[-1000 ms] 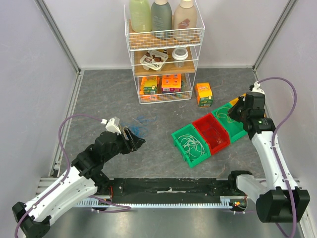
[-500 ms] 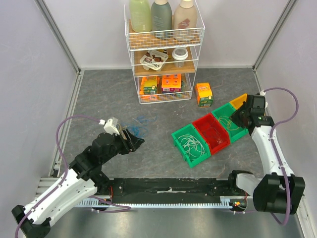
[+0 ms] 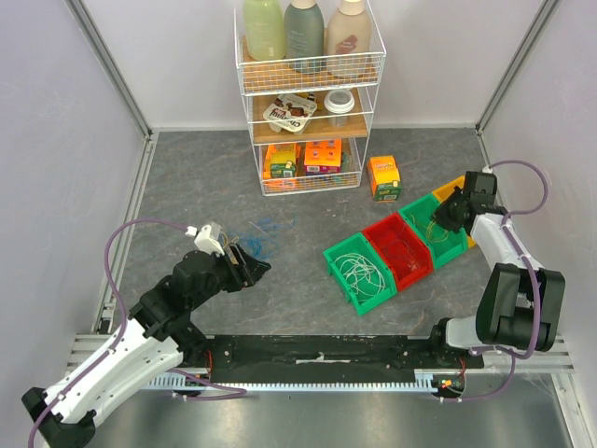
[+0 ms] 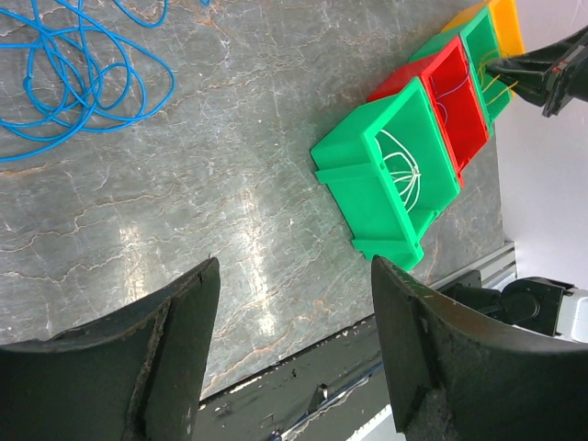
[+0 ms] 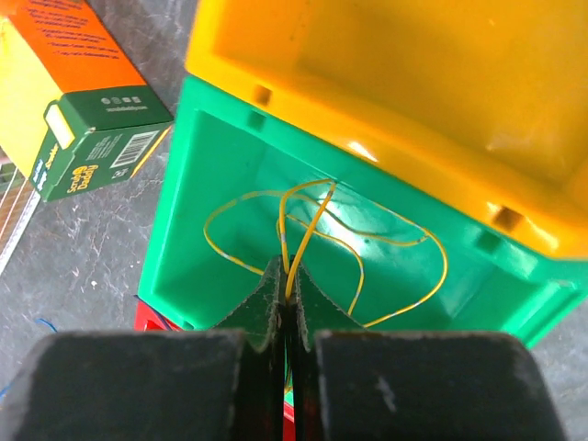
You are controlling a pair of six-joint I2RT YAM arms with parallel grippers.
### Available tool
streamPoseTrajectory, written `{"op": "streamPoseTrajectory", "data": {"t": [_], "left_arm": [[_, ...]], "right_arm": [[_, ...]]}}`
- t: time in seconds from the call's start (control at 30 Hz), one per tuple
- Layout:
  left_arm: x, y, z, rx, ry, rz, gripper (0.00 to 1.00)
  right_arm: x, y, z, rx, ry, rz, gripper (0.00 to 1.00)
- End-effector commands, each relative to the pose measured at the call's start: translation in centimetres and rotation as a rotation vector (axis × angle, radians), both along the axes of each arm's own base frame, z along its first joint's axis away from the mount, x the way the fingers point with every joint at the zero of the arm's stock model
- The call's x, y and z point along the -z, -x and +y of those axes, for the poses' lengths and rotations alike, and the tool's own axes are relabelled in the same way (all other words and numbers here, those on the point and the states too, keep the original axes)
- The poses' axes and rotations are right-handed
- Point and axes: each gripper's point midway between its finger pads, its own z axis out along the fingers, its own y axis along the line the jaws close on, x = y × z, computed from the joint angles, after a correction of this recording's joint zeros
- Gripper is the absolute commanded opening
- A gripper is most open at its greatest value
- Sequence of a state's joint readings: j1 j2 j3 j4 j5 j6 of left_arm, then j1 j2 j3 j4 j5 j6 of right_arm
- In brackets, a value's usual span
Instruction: Untangle the cables
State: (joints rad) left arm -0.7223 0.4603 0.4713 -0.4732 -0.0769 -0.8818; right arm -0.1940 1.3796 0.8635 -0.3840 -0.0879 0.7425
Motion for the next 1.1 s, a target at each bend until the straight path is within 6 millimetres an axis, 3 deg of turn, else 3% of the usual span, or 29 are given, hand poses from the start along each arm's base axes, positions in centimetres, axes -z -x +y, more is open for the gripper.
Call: {"op": "streamPoseTrajectory", "data": {"t": [0.0,0.07,0.23,0.4,0.53,0.7,0.77,0.83,0.97,1.07], "left_arm": [[-0.2,-0.4,0.0,-0.01,-0.008,-0.019,0.73],[-0.1,-0.5,-0.1,-0.013,-0.005,-0.017,0.73],[-0.2,-0.6,-0.4,-0.005,-0.005,-0.007,0.73],[-1.0,-0.5,-0.5,-0.004,0.013,-0.014,0.73],[-1.1,-0.1,-0.6,0.01,0.03,0.004,0.73],[-0.6,0.1,-0.5,0.012,-0.037,0.072,0.8],[-0.4,-0.1,0.1,-0.006,-0.116,0.11,0.8],[0.6,-0.4,1.2,-0.03,-0.227,0.159,0.8],[1.0,-1.6,4.4,-0.201,-0.361,0.213,0.79],[0.7,-2.0,5.9,-0.305,-0.327,0.233,0.78]], "right_arm": [[-2.7,-2.9,-0.2,-0.143,0.095,-0.133,0.01],[-2.4,-2.5,0.2,-0.169,0.114,-0.131,0.06],[-2.1,-1.5,0.8,-0.225,0.165,-0.127,0.39],[-2.8,-0.1,0.0,-0.223,0.248,-0.095,0.64],[-4.6,1.0,-0.7,-0.208,0.322,-0.099,0.78],[-8.9,1.9,0.2,-0.24,0.461,-0.146,0.85],[-10.9,1.9,3.6,-0.317,0.473,-0.218,0.85],[-12.7,1.7,8.2,-0.396,0.399,-0.335,0.84],[-13.9,2.9,22.3,-0.661,0.124,-0.58,0.79],[-12.9,5.2,31.8,-0.836,0.002,-0.653,0.75]]}}
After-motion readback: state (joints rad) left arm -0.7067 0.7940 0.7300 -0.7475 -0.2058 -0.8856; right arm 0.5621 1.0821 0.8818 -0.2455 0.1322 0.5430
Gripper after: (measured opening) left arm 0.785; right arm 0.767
